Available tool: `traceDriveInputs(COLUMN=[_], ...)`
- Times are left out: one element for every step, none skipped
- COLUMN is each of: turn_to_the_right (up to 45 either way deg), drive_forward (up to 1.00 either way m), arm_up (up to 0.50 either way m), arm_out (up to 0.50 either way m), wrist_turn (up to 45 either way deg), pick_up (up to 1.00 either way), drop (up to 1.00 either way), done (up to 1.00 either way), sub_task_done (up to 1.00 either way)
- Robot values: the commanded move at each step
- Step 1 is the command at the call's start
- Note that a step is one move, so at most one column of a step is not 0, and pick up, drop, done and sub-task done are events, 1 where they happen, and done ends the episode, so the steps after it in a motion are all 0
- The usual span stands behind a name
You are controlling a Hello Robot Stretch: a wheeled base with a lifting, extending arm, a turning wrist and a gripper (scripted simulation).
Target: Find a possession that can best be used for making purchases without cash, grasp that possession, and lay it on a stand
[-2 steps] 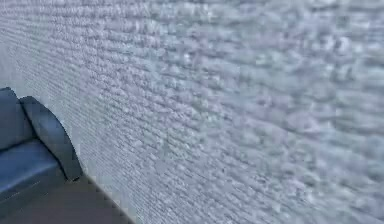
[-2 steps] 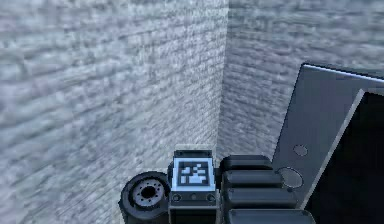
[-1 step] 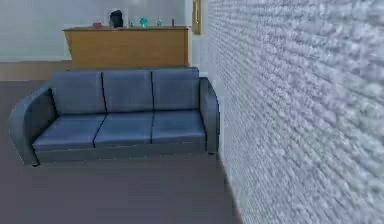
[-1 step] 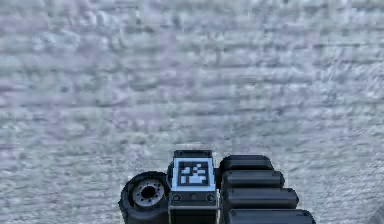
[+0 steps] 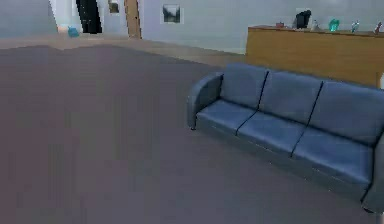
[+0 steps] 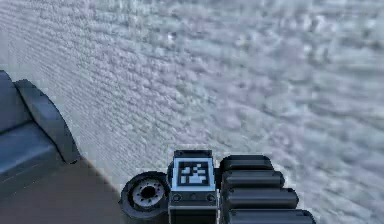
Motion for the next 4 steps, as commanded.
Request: traceDriveInputs(turn_to_the_right=[-39.0, 0.0, -45.0, -45.0], drive_forward=[0.0, 0.3, 0.0, 0.0], arm_up=[0.0, 0.0, 0.0, 0.0], arm_out=[0.0, 0.0, 0.0, 0.0], wrist_turn=[0.0, 0.0, 0.0, 0.0], pick_up=[0.0, 0.0, 0.0, 0.0], drop=[0.0, 0.0, 0.0, 0.0], done=[0.0, 0.0, 0.0, 0.0], sub_task_done=[0.0, 0.0, 0.0, 0.0])
